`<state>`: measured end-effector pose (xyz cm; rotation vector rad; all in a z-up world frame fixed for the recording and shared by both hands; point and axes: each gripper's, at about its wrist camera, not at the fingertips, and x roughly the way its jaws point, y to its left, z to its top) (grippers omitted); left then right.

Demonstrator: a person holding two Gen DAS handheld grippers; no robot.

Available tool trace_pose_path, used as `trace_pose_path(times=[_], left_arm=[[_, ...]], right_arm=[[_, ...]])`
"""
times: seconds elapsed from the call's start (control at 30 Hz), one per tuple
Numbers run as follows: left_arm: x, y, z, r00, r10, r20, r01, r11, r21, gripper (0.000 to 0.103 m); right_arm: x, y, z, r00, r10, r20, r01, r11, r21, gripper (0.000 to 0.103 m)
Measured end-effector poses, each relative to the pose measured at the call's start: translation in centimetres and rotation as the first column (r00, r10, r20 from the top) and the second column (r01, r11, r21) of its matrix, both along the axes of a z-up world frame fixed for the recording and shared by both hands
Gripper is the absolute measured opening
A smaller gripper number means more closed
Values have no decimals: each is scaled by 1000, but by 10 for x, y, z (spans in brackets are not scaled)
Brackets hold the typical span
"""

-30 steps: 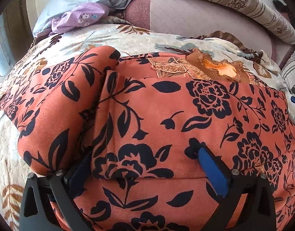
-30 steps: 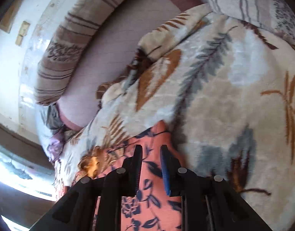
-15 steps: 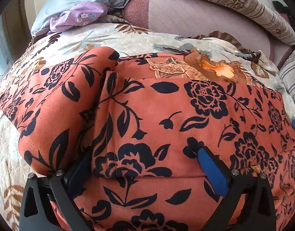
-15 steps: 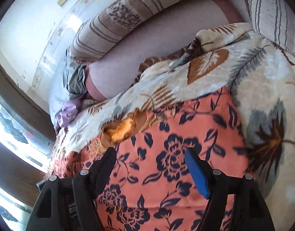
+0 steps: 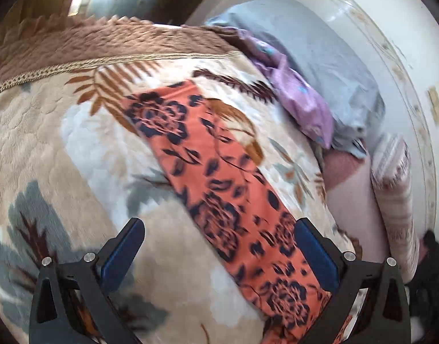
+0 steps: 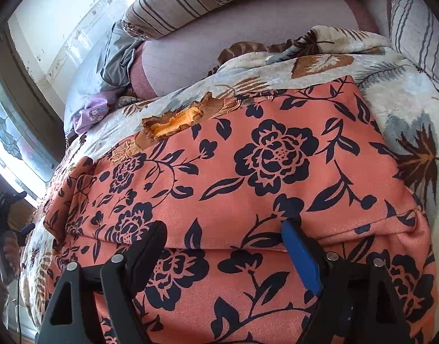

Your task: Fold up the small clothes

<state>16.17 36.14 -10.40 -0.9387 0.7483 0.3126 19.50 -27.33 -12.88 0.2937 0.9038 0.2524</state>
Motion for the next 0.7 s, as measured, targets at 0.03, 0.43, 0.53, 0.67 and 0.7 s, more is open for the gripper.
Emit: trace_pose_path(times=[0.03,0.43,0.53,0.67,0.7], left_arm=[[5,12,-6,1000,18,-6,-18,1000,-21,103],[43,54,-30,998,56,-3,-56,994,-99,67],[41,71,-39,994,95,-62,-102,987,-125,21],[40,80,-37,993,84,-79,-95,985,-143,6],[40,74,-25,994,69,-81,-76,994,-80,5]], right_arm=[[0,2,0,1000,3,-1,-3,1000,-9,87],[1,5,-3,1000,11,-1,-11,1000,-4,91],[2,4,-4,1000,11,-1,-11,1000,0,91],[2,2,-4,1000,10,-1,-10,1000,13,91],[1,2,-4,1000,8,0,-8,1000,19,91]])
